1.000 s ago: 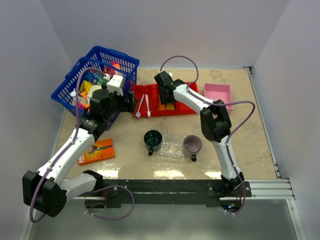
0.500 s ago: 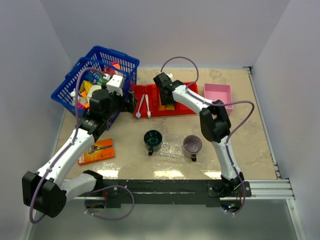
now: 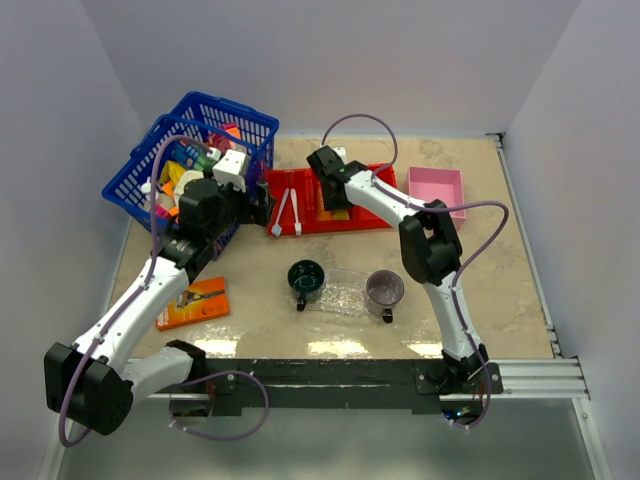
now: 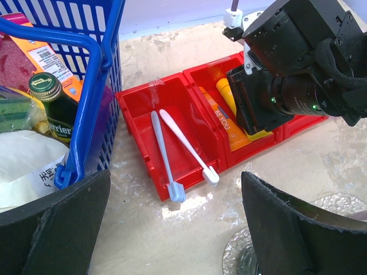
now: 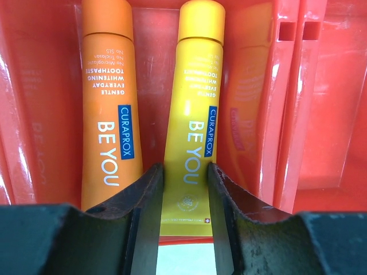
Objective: Prepare toiletry sets of a toothbrush and toothpaste on the tray
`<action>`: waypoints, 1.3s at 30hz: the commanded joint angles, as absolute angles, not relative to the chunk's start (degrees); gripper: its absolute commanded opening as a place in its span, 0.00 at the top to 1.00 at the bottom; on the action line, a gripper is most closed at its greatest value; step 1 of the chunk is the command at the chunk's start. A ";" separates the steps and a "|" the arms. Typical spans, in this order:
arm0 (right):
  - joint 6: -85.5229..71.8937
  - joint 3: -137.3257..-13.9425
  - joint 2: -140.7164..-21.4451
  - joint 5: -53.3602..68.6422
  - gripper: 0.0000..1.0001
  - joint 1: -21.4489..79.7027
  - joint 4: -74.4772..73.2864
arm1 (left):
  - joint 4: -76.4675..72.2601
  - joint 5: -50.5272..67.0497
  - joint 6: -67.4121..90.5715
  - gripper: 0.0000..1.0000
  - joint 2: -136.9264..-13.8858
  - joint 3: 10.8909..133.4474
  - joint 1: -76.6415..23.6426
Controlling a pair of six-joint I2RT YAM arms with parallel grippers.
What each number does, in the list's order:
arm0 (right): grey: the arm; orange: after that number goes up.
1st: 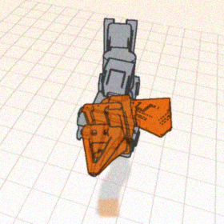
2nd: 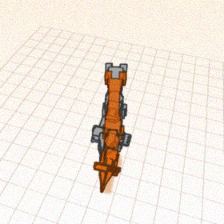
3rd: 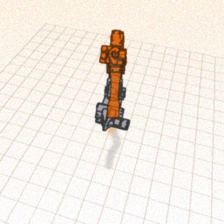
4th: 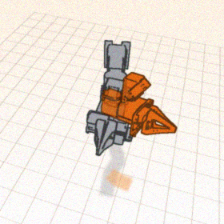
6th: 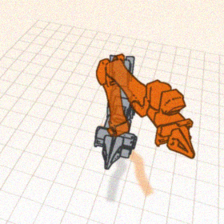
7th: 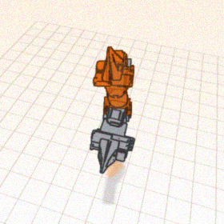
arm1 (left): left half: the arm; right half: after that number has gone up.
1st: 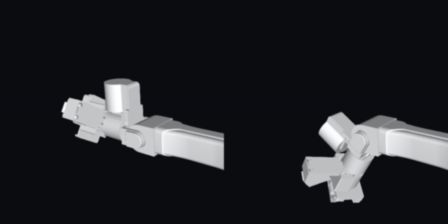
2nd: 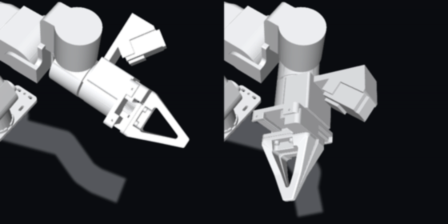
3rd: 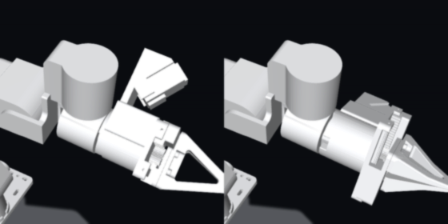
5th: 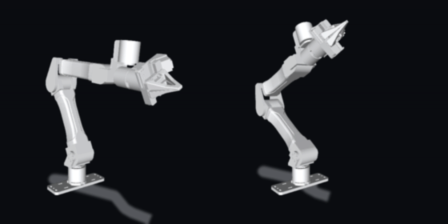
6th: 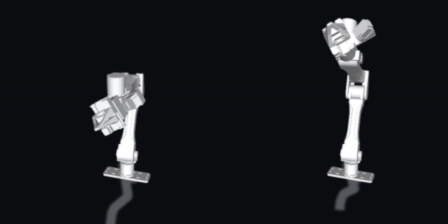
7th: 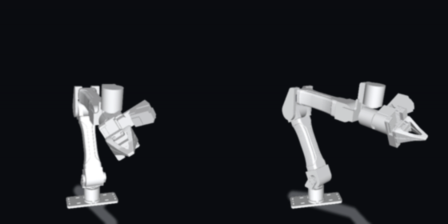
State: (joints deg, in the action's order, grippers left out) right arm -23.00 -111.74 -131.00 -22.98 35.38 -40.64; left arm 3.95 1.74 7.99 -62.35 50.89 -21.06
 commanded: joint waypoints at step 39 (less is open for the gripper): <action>-19.60 -113.91 -130.43 -22.67 0.62 35.68 -41.40 | 1.93 3.08 8.53 0.00 -62.58 52.12 -20.92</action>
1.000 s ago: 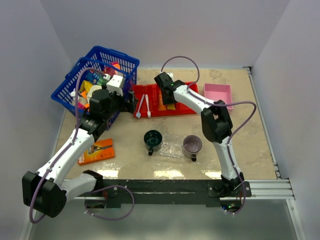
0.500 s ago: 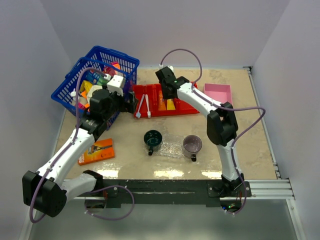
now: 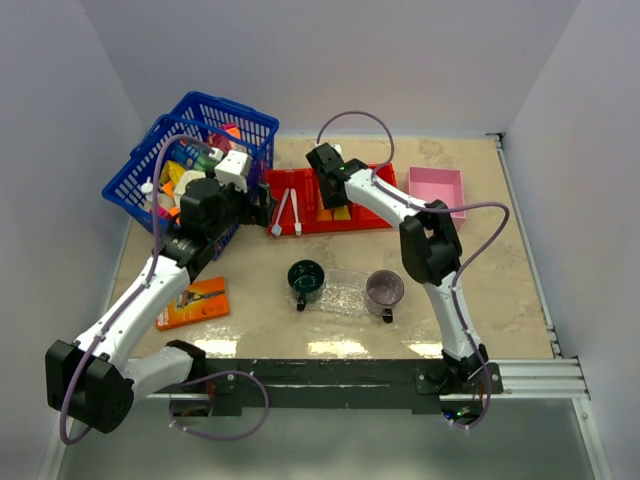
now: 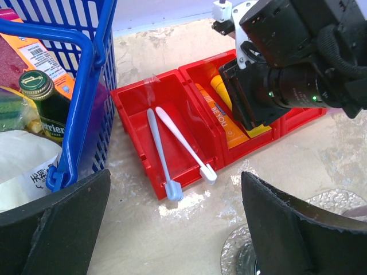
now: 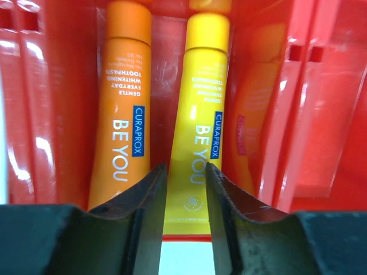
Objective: Prepare toiletry sets of a toothbrush and toothpaste on the tray
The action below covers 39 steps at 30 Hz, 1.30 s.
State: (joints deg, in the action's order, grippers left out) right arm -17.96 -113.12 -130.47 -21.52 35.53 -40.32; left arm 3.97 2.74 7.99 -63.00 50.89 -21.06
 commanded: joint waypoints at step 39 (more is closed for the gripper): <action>-19.77 -109.25 -127.28 -31.12 0.97 37.00 -40.43 | 1.85 3.08 8.61 0.00 -62.31 52.03 -20.92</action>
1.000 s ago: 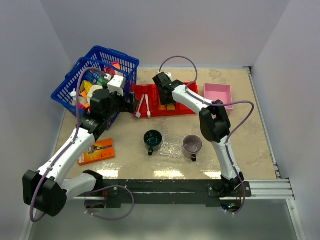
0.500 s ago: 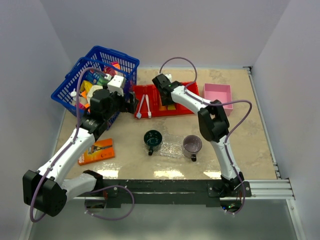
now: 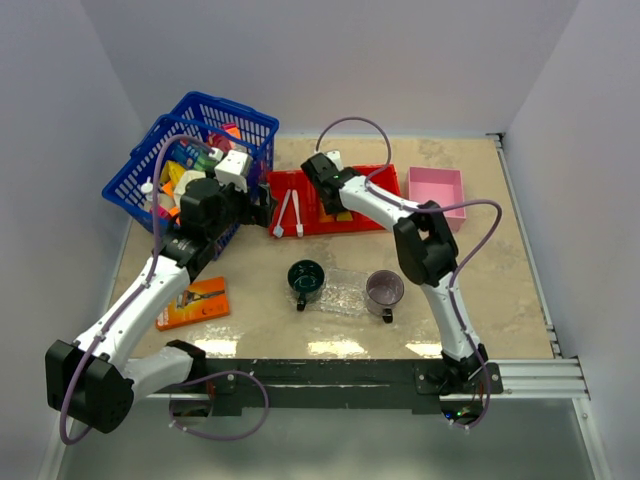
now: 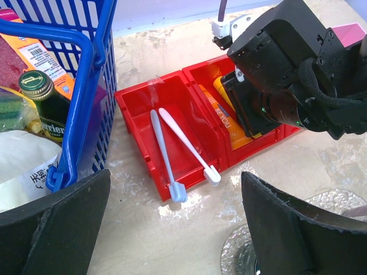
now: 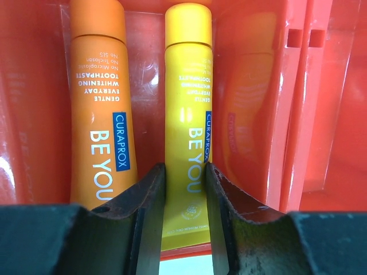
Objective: Prepare toiletry sets of a toothbrush and toothpaste on the tray
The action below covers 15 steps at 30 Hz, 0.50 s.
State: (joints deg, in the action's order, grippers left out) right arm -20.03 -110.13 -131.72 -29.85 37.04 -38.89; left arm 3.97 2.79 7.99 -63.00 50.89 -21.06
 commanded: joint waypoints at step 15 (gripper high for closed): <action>-16.53 -106.54 -120.94 -27.16 1.00 36.91 -36.57 | 1.93 3.08 8.61 0.00 -62.40 52.12 -20.92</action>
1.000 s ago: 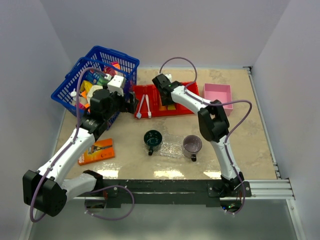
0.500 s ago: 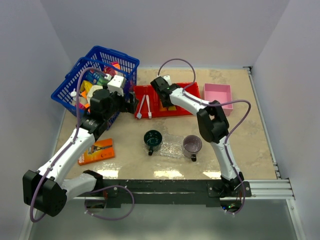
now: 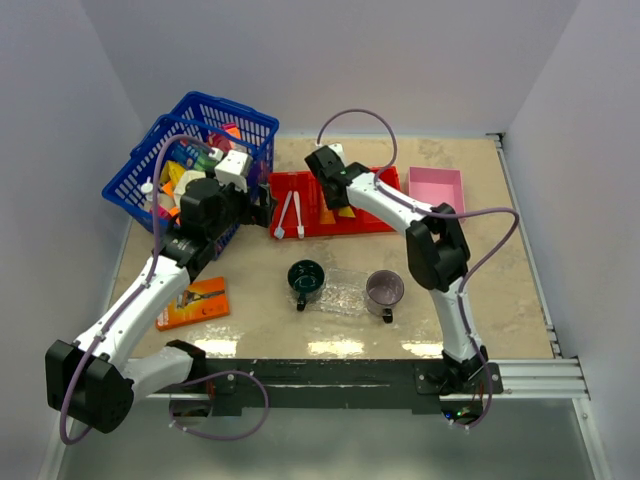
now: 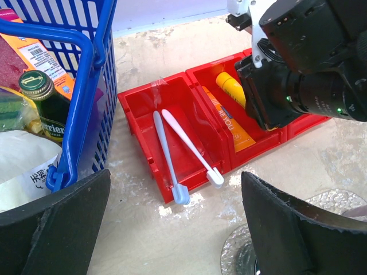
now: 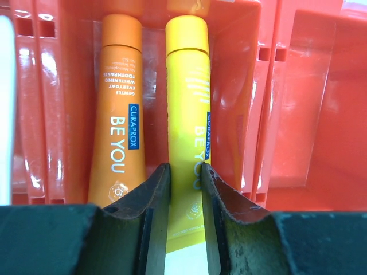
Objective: Prepare toiletry sets of a toothbrush and toothpaste on the tray
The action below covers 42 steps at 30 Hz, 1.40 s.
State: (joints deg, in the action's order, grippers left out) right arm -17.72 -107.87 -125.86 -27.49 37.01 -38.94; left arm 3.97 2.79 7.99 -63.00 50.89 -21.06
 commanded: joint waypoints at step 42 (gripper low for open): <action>-10.90 -91.49 -104.24 8.87 1.00 31.29 -27.68 | -5.45 37.71 -15.27 0.04 -72.68 52.21 -20.92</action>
